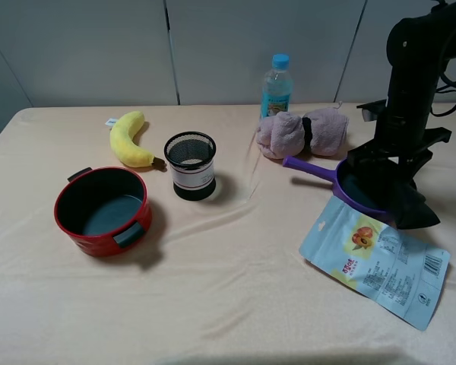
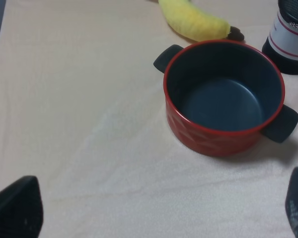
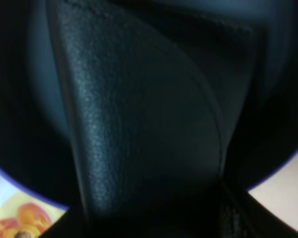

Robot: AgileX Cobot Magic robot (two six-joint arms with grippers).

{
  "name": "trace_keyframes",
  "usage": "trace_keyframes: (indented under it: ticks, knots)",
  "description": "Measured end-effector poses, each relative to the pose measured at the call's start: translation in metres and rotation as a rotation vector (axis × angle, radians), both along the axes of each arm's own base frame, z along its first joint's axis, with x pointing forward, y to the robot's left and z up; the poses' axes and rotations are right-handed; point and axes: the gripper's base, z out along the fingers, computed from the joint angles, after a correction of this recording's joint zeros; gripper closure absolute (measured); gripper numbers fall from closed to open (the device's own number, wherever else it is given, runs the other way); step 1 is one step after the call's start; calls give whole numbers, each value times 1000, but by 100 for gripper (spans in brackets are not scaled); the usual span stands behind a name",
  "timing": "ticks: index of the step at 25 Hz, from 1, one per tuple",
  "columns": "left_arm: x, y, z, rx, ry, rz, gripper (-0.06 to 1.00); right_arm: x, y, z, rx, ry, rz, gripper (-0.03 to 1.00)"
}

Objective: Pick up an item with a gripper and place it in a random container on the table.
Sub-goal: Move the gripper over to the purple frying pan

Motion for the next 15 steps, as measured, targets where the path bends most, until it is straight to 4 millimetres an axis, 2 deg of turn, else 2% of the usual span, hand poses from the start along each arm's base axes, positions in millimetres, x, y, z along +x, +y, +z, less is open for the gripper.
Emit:
trace_keyframes:
  ticks: [6,15]
  knots:
    - [0,0,0,0,0,0,-5,15,3,-6,-2,15,-4,65]
    - [0,0,0,0,0,0,-5,15,3,-8,1,22,-9,65]
